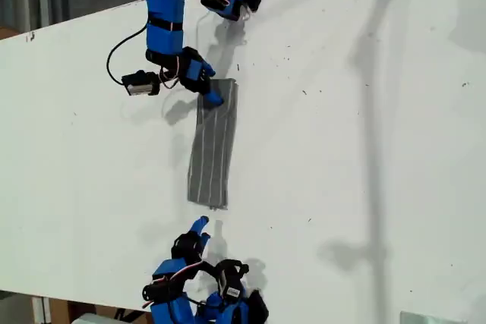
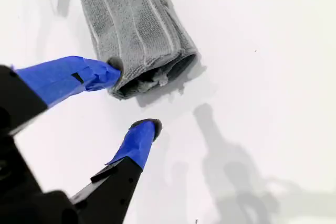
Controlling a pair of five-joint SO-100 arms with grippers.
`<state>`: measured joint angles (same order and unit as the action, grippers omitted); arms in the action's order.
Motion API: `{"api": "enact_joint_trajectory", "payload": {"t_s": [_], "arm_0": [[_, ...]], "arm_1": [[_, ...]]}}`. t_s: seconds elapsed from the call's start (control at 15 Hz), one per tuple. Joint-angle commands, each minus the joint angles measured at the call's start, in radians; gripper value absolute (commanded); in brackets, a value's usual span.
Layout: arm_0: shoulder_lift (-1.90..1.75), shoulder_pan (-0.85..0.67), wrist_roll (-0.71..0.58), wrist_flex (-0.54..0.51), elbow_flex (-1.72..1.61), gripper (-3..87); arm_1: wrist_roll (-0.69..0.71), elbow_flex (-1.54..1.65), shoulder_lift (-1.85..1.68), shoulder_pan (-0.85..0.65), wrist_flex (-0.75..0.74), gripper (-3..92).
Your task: Grasp corners of a square towel and fold twice.
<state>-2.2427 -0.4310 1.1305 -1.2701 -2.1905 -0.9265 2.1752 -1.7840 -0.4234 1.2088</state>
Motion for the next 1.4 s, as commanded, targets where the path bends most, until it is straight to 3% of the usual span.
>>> {"api": "enact_joint_trajectory", "payload": {"t_s": [0.0,0.4,0.47,0.6,0.87,1.13,1.33], "arm_0": [[-0.196,0.023,0.060,0.109,-0.213,18.4],[-0.581,-0.034,0.110,0.166,-0.580,18.2],[-0.761,-0.048,0.120,0.118,-0.657,18.6],[-1.200,-0.086,0.160,-0.133,-0.758,19.1],[-1.229,-0.124,0.265,-0.114,-0.804,23.3],[-1.227,-0.198,0.233,-0.060,-0.888,24.2],[-1.227,-0.210,0.219,-0.058,-0.890,24.4]], "arm_1": [[-0.046,0.060,0.011,0.017,-0.038,34.5],[-0.144,0.156,-0.017,0.130,-0.124,31.9],[-0.150,0.150,-0.046,0.166,-0.149,31.9],[-0.189,0.156,-0.049,0.179,-0.170,31.9],[-0.324,0.327,-0.253,0.176,-0.170,28.4],[-0.374,0.440,-0.581,0.137,0.064,12.3],[-0.383,0.453,-0.670,0.135,0.083,16.0]]}}
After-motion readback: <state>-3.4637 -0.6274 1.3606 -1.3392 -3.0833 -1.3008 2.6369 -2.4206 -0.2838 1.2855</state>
